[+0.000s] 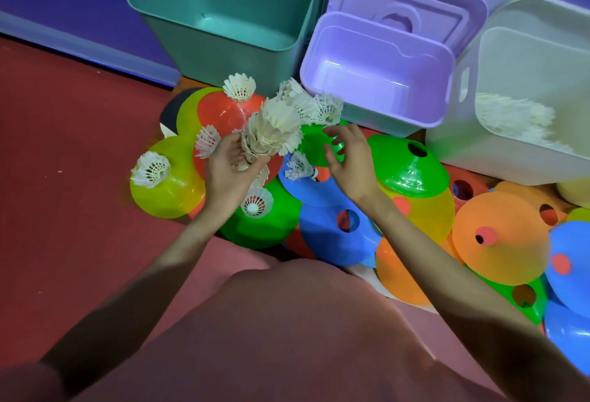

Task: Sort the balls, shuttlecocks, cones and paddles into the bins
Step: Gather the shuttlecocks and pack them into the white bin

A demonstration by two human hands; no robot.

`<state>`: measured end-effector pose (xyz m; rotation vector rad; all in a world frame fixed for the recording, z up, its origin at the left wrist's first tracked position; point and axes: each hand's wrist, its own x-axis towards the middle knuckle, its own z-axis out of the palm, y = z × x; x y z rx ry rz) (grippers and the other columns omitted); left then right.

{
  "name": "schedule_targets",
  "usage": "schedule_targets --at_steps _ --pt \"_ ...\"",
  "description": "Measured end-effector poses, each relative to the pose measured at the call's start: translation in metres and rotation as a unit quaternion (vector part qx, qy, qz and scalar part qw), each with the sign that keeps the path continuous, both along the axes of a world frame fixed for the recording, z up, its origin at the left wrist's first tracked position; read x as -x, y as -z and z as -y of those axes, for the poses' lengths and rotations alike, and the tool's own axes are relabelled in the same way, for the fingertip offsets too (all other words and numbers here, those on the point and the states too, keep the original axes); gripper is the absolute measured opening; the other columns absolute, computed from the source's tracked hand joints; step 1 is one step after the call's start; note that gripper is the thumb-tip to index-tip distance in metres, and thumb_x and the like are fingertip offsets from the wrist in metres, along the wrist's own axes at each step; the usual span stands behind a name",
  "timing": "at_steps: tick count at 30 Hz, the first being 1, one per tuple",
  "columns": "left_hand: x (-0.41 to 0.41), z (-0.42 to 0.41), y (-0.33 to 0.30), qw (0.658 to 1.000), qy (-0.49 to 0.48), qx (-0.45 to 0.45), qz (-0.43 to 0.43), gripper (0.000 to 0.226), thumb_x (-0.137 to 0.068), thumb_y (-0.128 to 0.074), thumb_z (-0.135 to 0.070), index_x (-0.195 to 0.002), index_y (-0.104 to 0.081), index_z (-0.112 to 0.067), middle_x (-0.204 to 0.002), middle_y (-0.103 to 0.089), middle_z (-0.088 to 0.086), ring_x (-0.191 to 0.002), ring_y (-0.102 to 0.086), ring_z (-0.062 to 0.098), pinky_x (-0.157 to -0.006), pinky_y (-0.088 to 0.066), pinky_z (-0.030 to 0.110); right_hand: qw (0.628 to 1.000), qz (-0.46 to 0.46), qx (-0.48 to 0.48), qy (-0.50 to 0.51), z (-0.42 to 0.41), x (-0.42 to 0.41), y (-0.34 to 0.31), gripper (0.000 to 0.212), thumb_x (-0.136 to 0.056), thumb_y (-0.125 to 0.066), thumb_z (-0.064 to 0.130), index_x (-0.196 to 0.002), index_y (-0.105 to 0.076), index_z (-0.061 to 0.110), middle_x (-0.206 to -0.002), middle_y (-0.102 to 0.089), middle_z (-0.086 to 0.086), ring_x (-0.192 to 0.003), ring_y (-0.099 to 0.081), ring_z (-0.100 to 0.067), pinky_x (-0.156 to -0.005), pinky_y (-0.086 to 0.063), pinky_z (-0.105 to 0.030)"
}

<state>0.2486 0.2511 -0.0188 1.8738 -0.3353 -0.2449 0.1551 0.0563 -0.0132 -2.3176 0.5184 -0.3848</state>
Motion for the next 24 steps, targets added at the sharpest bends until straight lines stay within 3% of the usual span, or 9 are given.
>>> schedule_targets --at_steps 5,9,13,15,18,21,24 --pt "0.0 -0.008 0.0 1.0 -0.003 -0.014 -0.006 0.043 -0.073 -0.081 -0.013 -0.11 -0.061 -0.009 -0.101 -0.067 -0.002 -0.09 -0.064 0.006 -0.08 -0.05 0.016 0.983 -0.135 0.099 -0.078 -0.005 -0.031 0.016 0.039 -0.09 -0.057 0.012 -0.129 -0.054 0.012 -0.111 -0.055 -0.011 -0.094 -0.058 -0.033 -0.071 -0.048 -0.039" --pt "-0.002 -0.011 -0.003 1.0 -0.007 -0.009 -0.009 0.041 -0.073 -0.082 -0.014 -0.107 -0.061 -0.012 -0.101 -0.068 -0.001 -0.093 -0.066 0.011 -0.082 -0.051 0.02 0.963 -0.169 0.184 -0.104 -0.015 -0.056 0.015 0.017 -0.093 -0.05 0.02 -0.101 -0.058 0.007 -0.095 -0.057 -0.014 -0.083 -0.059 -0.037 -0.06 -0.041 -0.038" --pt "-0.004 -0.01 -0.003 1.0 -0.012 -0.015 -0.01 0.04 -0.072 -0.082 -0.016 -0.105 -0.061 -0.011 -0.099 -0.068 -0.002 -0.091 -0.066 0.01 -0.081 -0.051 0.02 0.945 -0.204 0.227 -0.117 -0.015 -0.069 0.016 0.02 -0.09 -0.05 0.017 -0.092 -0.065 0.005 -0.093 -0.059 -0.012 -0.082 -0.059 -0.037 -0.058 -0.037 -0.035" --pt "-0.003 -0.008 -0.001 1.0 -0.009 -0.019 -0.012 0.046 -0.071 -0.083 -0.019 -0.11 -0.061 -0.006 -0.102 -0.069 0.002 -0.093 -0.066 0.013 -0.082 -0.052 0.022 0.949 -0.187 0.229 -0.114 -0.01 -0.068 0.015 0.018 -0.089 -0.051 0.016 -0.084 -0.065 0.004 -0.088 -0.058 -0.012 -0.075 -0.059 -0.036 -0.055 -0.031 -0.033" --pt "0.001 -0.003 -0.003 1.0 0.006 -0.021 -0.012 0.047 -0.071 -0.083 -0.019 -0.111 -0.061 -0.008 -0.101 -0.069 -0.001 -0.092 -0.065 0.008 -0.082 -0.051 0.021 0.97 -0.088 0.211 -0.078 -0.003 -0.051 0.008 0.025 -0.087 -0.051 0.02 -0.072 -0.064 0.005 -0.071 -0.055 -0.012 -0.057 -0.057 -0.034 -0.049 -0.027 -0.029" --pt "0.005 0.005 -0.006 0.999 0.036 -0.03 -0.001 0.048 -0.072 -0.082 -0.02 -0.113 -0.061 -0.007 -0.104 -0.069 0.0 -0.094 -0.066 0.009 -0.087 -0.053 0.026 0.985 -0.058 0.161 -0.009 0.011 -0.022 -0.001 0.025 -0.091 -0.052 0.029 -0.086 -0.071 0.013 -0.075 -0.058 -0.008 -0.063 -0.057 -0.03 -0.051 -0.029 -0.028" --pt "0.011 0.02 -0.01 0.997 0.062 -0.043 0.021 0.047 -0.072 -0.082 -0.015 -0.112 -0.061 -0.008 -0.1 -0.066 -0.008 -0.085 -0.062 -0.003 -0.085 -0.052 0.022 0.992 -0.036 0.094 0.074 0.031 0.012 -0.005 0.025 -0.091 -0.055 0.033 -0.093 -0.072 0.014 -0.08 -0.062 -0.009 -0.07 -0.058 -0.027 -0.055 -0.037 -0.032"
